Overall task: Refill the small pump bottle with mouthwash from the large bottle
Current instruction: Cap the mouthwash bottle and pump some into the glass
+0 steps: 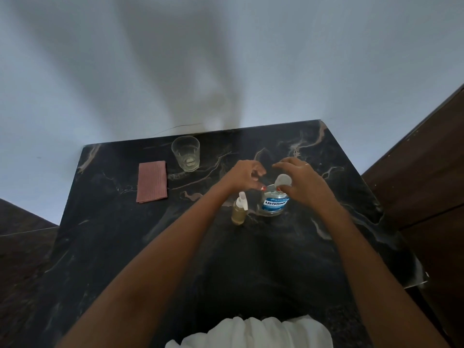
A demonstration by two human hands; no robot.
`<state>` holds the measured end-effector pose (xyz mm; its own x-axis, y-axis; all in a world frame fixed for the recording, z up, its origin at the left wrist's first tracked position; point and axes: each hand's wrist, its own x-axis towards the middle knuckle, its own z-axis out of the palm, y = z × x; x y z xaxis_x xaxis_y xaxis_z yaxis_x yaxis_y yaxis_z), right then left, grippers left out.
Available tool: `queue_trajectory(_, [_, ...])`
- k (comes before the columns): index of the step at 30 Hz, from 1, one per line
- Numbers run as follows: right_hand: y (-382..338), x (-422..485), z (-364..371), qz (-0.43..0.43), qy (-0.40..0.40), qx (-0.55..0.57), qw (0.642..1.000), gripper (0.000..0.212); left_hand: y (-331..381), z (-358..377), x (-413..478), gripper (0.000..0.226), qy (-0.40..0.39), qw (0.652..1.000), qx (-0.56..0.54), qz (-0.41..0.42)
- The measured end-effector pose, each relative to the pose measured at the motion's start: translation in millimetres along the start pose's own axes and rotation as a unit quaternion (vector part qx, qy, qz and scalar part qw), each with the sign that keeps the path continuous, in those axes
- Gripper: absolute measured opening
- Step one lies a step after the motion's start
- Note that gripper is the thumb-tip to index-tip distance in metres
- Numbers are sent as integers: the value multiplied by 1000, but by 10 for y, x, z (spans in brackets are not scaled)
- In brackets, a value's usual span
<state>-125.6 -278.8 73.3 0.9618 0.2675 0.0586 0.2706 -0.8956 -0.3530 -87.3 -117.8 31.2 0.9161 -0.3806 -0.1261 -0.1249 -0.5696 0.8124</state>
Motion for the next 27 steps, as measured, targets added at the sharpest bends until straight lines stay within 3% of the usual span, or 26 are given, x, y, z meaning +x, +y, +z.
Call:
queue_trajectory(7, [-634, -104, 82, -13, 127, 209, 970, 20, -219, -335, -283, 25, 130, 991, -9, 8])
queue_trajectory(14, [-1317, 37, 638, -21, 89, 306, 948, 22, -660, -621, -644, 23, 225, 973, -19, -48])
queue_trajectory(18, [-1566, 251, 1067, 48, 82, 381, 920, 29, -960, -762, -723, 23, 271, 956, -31, -112])
queue_trajectory(22, [-1578, 586, 1480, 126, 79, 385, 911, 31, -1182, -888, -696, 24, 285, 945, -48, -154])
queue_trajectory(27, [-1424, 1043, 1861, 210, 72, 400, 889, 49, -1390, -1031, -507, 43, 270, 943, -76, -178])
